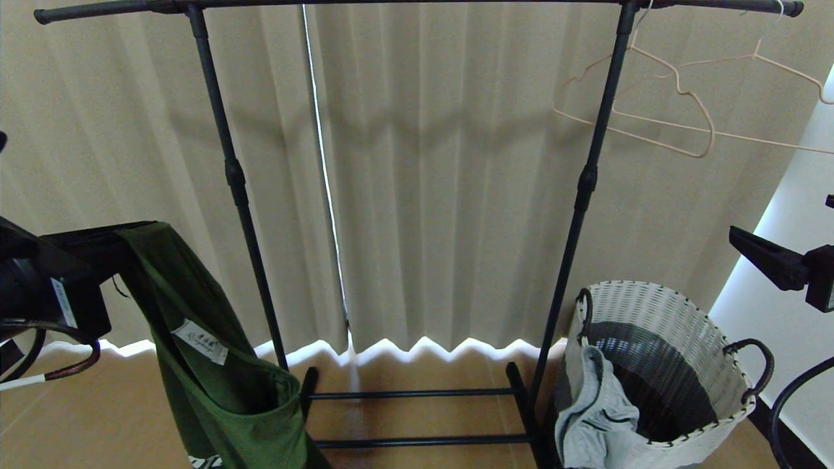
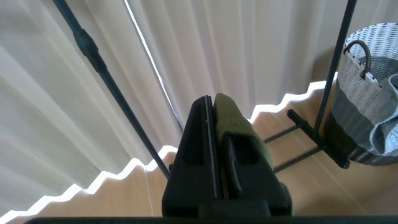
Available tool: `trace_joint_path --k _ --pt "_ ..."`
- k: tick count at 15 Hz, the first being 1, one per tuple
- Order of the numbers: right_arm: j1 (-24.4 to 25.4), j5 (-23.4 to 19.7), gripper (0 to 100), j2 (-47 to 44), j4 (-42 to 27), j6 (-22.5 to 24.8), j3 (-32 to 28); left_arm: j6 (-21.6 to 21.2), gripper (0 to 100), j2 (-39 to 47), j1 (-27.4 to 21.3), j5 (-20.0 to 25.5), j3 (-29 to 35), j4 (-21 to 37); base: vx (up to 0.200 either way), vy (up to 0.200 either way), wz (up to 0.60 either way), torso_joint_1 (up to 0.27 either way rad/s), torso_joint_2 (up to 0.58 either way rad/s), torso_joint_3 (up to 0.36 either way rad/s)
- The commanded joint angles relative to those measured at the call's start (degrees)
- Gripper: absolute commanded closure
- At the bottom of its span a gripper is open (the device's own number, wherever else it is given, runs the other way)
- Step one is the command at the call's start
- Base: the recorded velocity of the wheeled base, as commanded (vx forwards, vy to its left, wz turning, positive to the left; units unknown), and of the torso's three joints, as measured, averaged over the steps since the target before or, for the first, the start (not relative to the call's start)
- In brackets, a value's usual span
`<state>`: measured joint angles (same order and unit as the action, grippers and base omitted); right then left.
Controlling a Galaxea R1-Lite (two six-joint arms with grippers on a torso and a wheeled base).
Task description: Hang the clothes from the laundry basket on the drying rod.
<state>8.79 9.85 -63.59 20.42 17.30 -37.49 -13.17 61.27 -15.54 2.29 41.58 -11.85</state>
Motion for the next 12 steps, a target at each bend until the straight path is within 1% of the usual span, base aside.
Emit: trace_joint_path --k 1,3,7,12 --pt "0.00 -0.01 0 0.39 0.06 0.02 0.31 0.07 100 0.17 -0.01 -0.01 -0.01 -0.10 0.000 0.000 0.00 0.000 0.00 0.000" --pt "0.00 -0.01 0 0.48 -0.03 0.02 0.31 -0.02 100 0.34 -0.10 -0.01 -0.19 -0.10 0.000 0.000 0.00 0.011 -0.05 -0.025" --pt "0.00 -0.01 0 0.66 0.06 0.02 0.31 -0.19 100 -0.36 -0.01 -0.01 -0.89 -0.10 0.000 0.000 0.00 0.066 -0.25 -0.244" --pt "0.00 -0.01 0 0.66 0.06 0.02 -0.22 -0.28 100 -1.68 0.69 -0.09 -2.47 -0.10 0.000 0.000 0.00 0.173 -0.53 -0.294"
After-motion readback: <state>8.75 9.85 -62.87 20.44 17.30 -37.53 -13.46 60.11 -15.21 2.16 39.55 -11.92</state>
